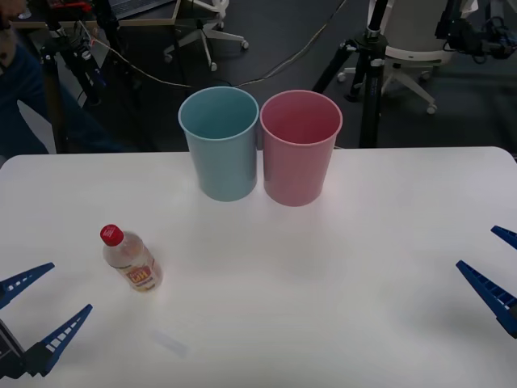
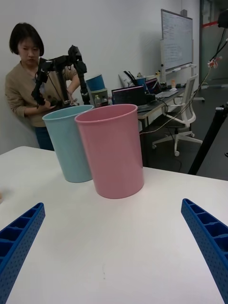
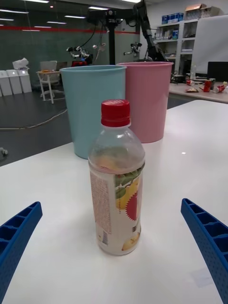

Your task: Grasp the object on the table and drop it into the matching bin: aluminum can to the light blue bin, PET bottle to the pink bin.

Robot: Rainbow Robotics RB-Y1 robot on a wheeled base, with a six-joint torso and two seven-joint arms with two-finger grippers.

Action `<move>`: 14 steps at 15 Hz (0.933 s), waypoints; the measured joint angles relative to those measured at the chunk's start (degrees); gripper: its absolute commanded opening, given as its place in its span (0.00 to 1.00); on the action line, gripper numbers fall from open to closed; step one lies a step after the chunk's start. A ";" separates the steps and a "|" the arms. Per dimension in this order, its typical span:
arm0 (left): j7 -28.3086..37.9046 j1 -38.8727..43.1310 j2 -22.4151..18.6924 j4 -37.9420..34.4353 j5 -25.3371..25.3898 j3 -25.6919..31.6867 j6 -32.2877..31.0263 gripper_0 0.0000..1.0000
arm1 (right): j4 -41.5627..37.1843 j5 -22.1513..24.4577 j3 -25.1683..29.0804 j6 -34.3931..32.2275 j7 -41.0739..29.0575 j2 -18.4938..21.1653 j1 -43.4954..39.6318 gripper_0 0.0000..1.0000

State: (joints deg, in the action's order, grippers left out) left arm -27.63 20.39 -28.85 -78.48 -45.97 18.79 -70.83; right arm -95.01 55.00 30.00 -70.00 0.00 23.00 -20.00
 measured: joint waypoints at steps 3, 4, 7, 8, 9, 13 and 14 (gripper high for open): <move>-0.70 -1.37 -0.16 0.79 -0.36 -2.78 0.04 1.00 | 0.00 0.00 0.00 0.00 0.00 0.00 0.00 1.00; -1.34 -2.41 -0.16 1.96 -0.72 -3.83 0.05 1.00 | 0.00 0.00 0.00 0.00 0.00 0.00 0.00 1.00; -4.70 -6.94 -0.36 7.29 -1.61 -5.83 0.01 1.00 | 0.00 0.00 0.00 0.00 0.00 0.00 0.00 1.00; -5.03 -8.44 -0.41 9.06 -1.85 -6.47 0.00 1.00 | 0.00 0.00 0.00 0.00 0.00 0.00 0.00 1.00; -5.31 -10.08 -0.42 10.96 -1.97 -7.10 -0.01 1.00 | 0.00 0.00 0.00 0.00 0.00 0.00 0.00 1.00; -6.11 -16.68 -0.41 17.89 -2.81 -9.23 0.01 1.00 | 0.00 0.00 0.00 0.00 0.00 0.00 0.00 1.00; -6.29 -18.29 -0.40 19.42 -2.90 -9.97 0.05 1.00 | 0.00 0.00 0.00 0.00 0.00 0.00 0.00 1.00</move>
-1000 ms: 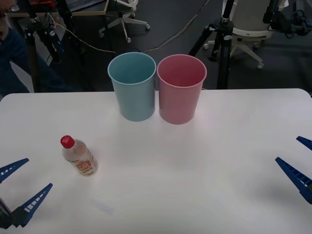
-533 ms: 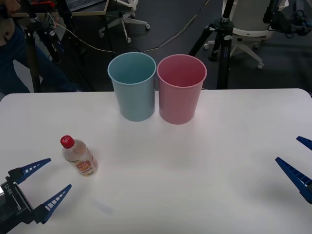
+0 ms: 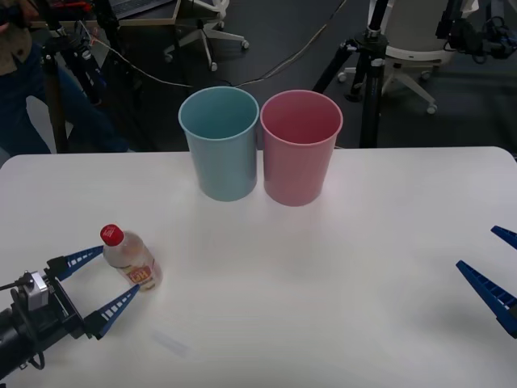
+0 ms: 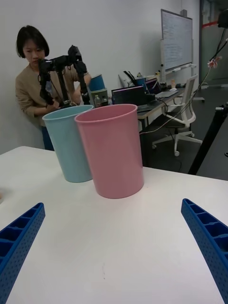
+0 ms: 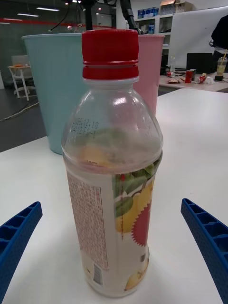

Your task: Grasp the object on the table and drop it into the matching bin: aluminum can to the light blue bin, PET bottle to the pink bin.

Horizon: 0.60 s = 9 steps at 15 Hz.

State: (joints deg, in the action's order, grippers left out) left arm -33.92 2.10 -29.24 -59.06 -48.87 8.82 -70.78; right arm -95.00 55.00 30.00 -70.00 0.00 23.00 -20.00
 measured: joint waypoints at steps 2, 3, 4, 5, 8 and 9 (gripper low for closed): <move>-0.38 -3.06 0.05 3.04 -0.14 -1.87 0.01 1.00 | 0.00 0.00 0.00 0.00 0.00 0.00 0.00 1.00; -0.53 -4.55 0.06 4.48 -0.16 -2.94 0.01 1.00 | 0.00 0.00 0.00 0.00 0.00 0.00 0.00 1.00; -0.63 -5.79 0.12 5.61 -0.16 -3.81 0.07 1.00 | 0.00 0.00 0.00 0.00 0.00 0.00 0.00 1.00; -0.73 -6.67 0.25 6.28 -0.16 -4.62 0.51 1.00 | 0.00 0.00 0.00 0.00 0.00 0.00 0.00 1.00; -0.79 -8.38 0.79 6.47 -0.17 -6.41 2.23 1.00 | 0.00 0.00 0.00 0.00 0.00 0.00 0.00 1.00; -0.77 -8.89 0.92 6.49 -0.17 -6.95 2.81 1.00 | 0.00 0.00 0.00 0.00 0.00 0.00 0.00 1.00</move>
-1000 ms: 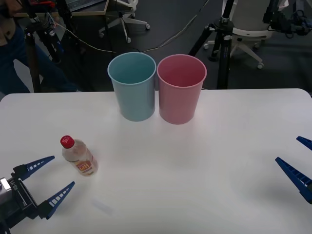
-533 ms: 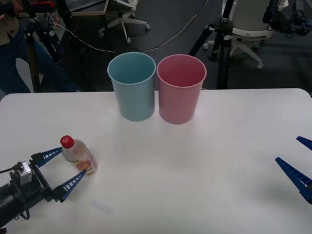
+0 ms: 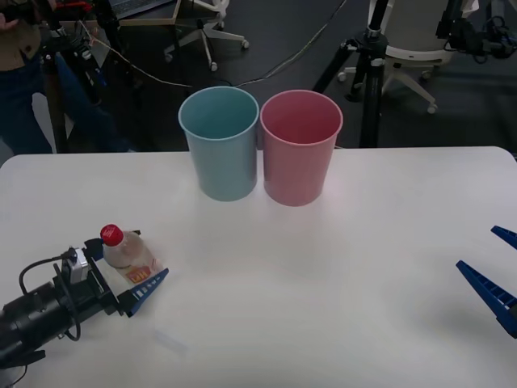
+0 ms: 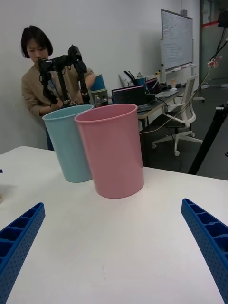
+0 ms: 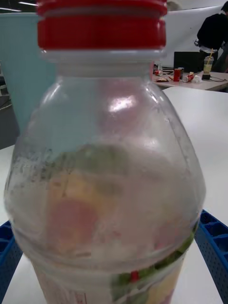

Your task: Grasp the object on the table and drop it into the matching bin: aluminum can to the light blue bin, PET bottle to the pink bin.

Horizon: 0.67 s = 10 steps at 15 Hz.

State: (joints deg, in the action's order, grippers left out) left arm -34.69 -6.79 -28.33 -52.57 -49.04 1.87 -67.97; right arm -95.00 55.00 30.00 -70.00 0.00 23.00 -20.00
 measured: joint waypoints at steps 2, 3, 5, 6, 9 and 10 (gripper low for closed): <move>0.17 -0.66 0.02 0.02 0.00 -0.98 0.60 1.00 | 0.00 0.00 0.00 0.00 0.00 0.00 0.00 1.00; 0.31 -0.89 0.02 0.02 0.00 -1.28 0.67 0.76 | 0.00 0.00 0.00 0.00 0.00 0.00 0.00 1.00; 0.70 -1.06 0.05 0.02 0.01 -1.43 0.92 0.00 | 0.00 0.00 0.00 0.00 0.00 0.00 0.00 1.00; 0.95 -1.09 0.08 0.02 0.08 -1.43 1.22 0.00 | 0.00 0.00 0.00 0.00 0.00 0.00 0.00 1.00; 1.34 -1.06 -0.16 -0.01 0.25 -1.41 1.35 0.00 | 0.00 0.00 0.00 0.00 0.00 0.00 0.00 1.00; 1.53 -1.08 -0.25 -0.03 0.37 -1.37 1.35 0.00 | 0.00 0.00 0.00 0.00 0.00 0.00 0.00 1.00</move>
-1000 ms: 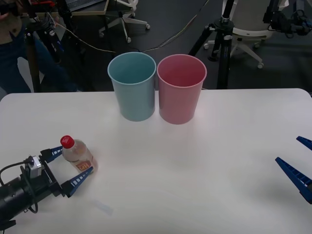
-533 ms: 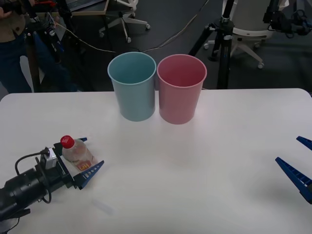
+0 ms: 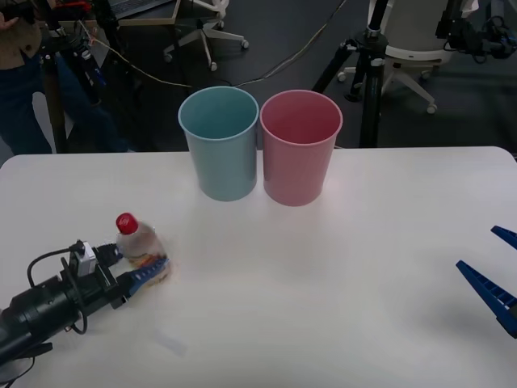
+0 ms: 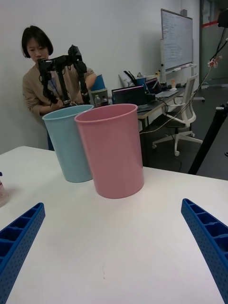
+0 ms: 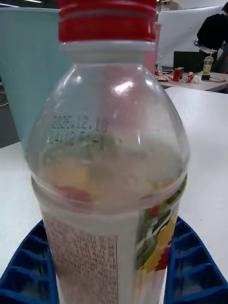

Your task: Grasp the object on the table and drop it into the matching bin: aluminum can to the light blue bin, PET bottle to the pink bin.

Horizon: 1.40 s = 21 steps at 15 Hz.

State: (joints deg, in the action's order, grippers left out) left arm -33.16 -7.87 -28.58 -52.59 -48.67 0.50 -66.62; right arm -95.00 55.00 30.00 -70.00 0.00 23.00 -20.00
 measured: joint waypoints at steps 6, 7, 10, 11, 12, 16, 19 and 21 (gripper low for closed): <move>0.92 0.04 -0.45 -0.19 0.59 0.02 -0.04 0.00 | 0.00 0.00 0.00 0.00 0.00 0.00 0.00 1.00; 1.04 0.10 -0.50 -0.27 0.68 0.02 -0.14 0.00 | 0.00 0.00 0.00 0.00 0.00 0.00 0.00 1.00; 2.31 2.67 -1.21 -4.75 1.20 0.02 0.78 0.00 | 0.00 0.00 0.00 0.00 0.00 0.00 0.00 1.00; 3.93 5.46 -1.74 -9.43 1.30 0.02 2.89 0.00 | 0.00 0.00 0.00 0.00 0.00 0.00 0.00 1.00; 6.26 8.96 -2.40 -15.10 1.48 0.02 5.42 0.00 | 0.00 0.00 0.00 0.00 0.00 0.00 0.00 1.00; 12.58 22.05 -5.88 -35.80 3.69 0.02 15.10 0.00 | 0.00 0.00 0.00 0.00 0.00 0.00 0.00 1.00; 13.53 28.85 -9.63 -46.58 6.70 0.11 20.46 0.00 | 0.00 0.00 0.00 0.00 0.00 0.00 0.00 1.00; 14.89 31.80 -12.15 -52.36 8.52 0.11 23.01 0.00 | 0.00 0.00 0.00 0.00 0.00 0.00 0.00 1.00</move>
State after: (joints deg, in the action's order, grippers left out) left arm -18.27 23.92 -40.73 -104.95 -40.14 0.61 -43.61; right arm -95.00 55.00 30.00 -70.00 0.00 23.00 -20.00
